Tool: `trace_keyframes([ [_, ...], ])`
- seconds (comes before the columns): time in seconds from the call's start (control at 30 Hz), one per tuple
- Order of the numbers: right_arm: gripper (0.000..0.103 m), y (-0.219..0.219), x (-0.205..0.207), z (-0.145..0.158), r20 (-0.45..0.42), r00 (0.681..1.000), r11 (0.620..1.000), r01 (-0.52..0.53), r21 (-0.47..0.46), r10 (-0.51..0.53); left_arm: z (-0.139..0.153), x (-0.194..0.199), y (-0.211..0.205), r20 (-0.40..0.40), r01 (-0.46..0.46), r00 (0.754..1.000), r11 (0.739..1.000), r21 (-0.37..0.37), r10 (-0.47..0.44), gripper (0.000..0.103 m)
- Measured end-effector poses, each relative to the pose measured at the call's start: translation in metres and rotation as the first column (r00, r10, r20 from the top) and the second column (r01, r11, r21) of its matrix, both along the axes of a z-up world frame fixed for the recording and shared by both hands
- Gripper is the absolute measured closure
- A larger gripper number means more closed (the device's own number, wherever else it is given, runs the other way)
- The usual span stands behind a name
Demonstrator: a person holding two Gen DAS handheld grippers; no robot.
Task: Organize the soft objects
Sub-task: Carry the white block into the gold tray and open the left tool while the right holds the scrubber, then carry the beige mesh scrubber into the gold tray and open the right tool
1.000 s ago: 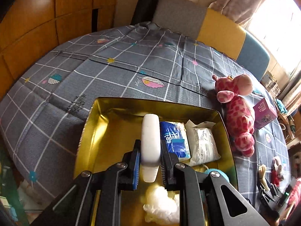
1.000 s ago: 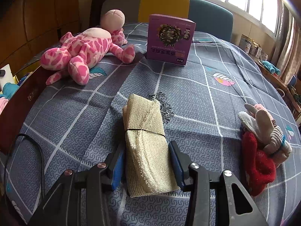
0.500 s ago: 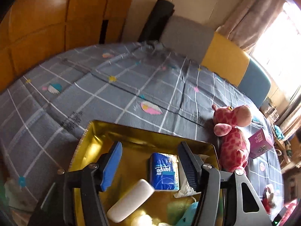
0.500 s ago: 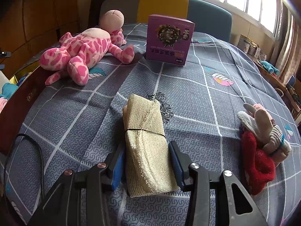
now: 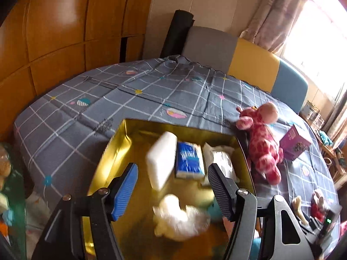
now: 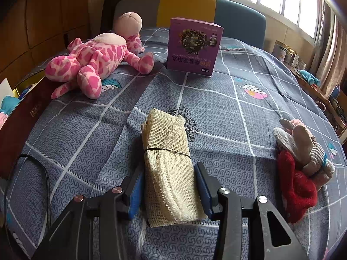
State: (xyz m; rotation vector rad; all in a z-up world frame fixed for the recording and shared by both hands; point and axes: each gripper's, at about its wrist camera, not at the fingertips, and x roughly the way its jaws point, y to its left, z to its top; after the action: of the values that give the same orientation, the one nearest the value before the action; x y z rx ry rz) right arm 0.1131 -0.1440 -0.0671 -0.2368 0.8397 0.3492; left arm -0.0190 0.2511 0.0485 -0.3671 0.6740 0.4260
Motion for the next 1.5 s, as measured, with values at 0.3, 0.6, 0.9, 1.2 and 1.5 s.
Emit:
trace_keyframes([
  [0.3,0.058,-0.001,-0.001,0.0,0.002,1.0,1.0,0.001,0.003,-0.001,-0.012,-0.005,-0.031,-0.056,0.029,0.998,0.999,0.013,-0.029,0.035],
  [0.6,0.058,-0.001,-0.001,0.001,0.003,1.0,1.0,0.008,0.003,-0.008,-0.012,-0.006,-0.048,-0.068,0.065,0.996,0.997,0.04,-0.062,0.034],
  [0.9,0.058,-0.001,-0.002,0.0,0.007,1.0,1.0,0.014,0.001,-0.014,-0.009,-0.008,-0.055,-0.064,0.077,0.995,0.996,0.055,-0.073,0.03],
  [1.2,0.059,-0.001,-0.002,0.002,0.0,1.0,1.0,0.031,-0.002,-0.031,-0.01,-0.011,-0.059,-0.072,0.089,0.994,0.994,0.058,-0.085,0.029],
  [1.5,0.062,-0.002,0.003,0.014,-0.074,0.993,0.995,0.096,0.035,-0.094,-0.01,-0.013,-0.059,-0.068,0.086,0.994,0.993,0.076,-0.08,0.024],
])
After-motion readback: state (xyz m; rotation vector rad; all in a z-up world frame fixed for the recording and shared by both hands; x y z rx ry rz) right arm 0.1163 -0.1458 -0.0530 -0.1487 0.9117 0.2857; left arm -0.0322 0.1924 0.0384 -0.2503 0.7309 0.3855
